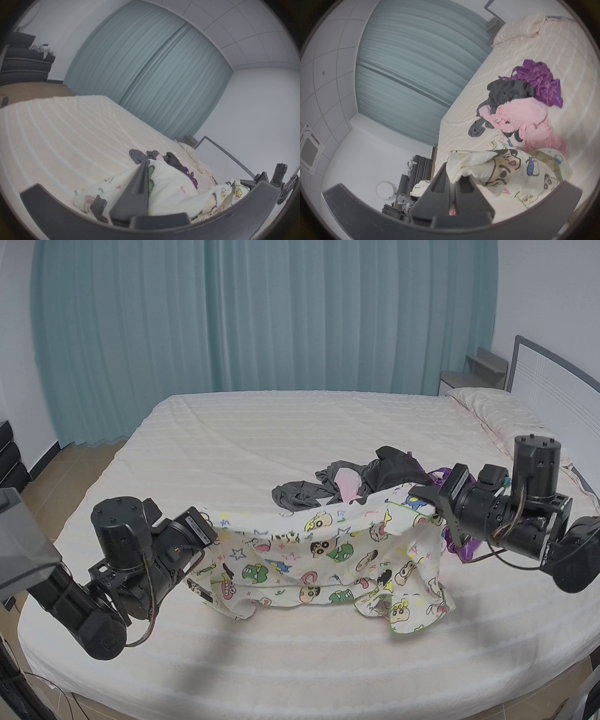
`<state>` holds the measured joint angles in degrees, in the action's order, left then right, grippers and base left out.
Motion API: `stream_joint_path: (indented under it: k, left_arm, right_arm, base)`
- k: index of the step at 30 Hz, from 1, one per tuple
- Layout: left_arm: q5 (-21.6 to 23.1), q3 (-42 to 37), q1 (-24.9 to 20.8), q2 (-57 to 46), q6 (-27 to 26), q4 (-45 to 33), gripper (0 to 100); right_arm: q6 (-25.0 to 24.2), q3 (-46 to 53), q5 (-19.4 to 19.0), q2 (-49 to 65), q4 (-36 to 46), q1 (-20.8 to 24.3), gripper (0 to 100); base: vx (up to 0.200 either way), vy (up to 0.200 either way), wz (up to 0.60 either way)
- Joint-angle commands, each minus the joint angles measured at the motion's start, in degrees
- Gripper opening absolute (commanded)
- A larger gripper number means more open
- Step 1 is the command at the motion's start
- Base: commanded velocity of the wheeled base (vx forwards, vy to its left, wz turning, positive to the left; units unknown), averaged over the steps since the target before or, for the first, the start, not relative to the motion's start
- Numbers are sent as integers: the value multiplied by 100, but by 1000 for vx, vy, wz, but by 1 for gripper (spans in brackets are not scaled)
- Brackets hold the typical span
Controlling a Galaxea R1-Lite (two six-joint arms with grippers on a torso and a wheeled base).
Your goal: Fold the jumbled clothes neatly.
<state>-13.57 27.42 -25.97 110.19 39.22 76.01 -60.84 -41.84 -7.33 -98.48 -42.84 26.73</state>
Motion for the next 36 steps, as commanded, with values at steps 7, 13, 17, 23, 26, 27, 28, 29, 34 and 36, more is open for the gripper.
stream_joint_path:
  k: [7,13,17,23,26,27,28,29,34,36]
  left_arm:
    - [-23,-237,-242,714,350,98,0]
    - [-41,-342,-374,697,561,98,0]
    - [-41,-457,-392,662,569,98,0]
    - [-49,-624,-392,512,569,116,0]
    - [-41,-747,-400,249,578,169,0]
    - [-41,-729,-400,249,596,169,0]
    - [-41,-720,-400,249,605,169,0]
    - [-41,-694,-392,275,657,169,0]
    - [-32,-650,-190,336,772,169,0]
    - [-23,-641,-75,345,728,177,0]
  right_arm:
    - [-305,440,-348,-365,-225,122,0]
    - [-604,519,-428,-172,-216,95,0]
    - [-613,651,-463,4,-225,86,0]
    - [-613,659,-463,65,-225,86,0]
    - [-604,677,-471,83,-216,104,0]
    - [-604,686,-489,83,-216,104,0]
    - [-604,686,-498,83,-216,104,0]
    - [-604,695,-489,83,-216,104,0]
    - [-613,695,-498,83,-216,104,0]
    - [-604,695,-489,65,-216,104,0]
  base:
    - [0,0,0]
    - [-200,0,0]
    - [-200,0,0]
    - [-67,0,0]
    - [0,0,0]
    - [0,0,0]
    - [0,0,0]
    - [0,0,0]
    - [0,0,0]
    - [0,200,0]
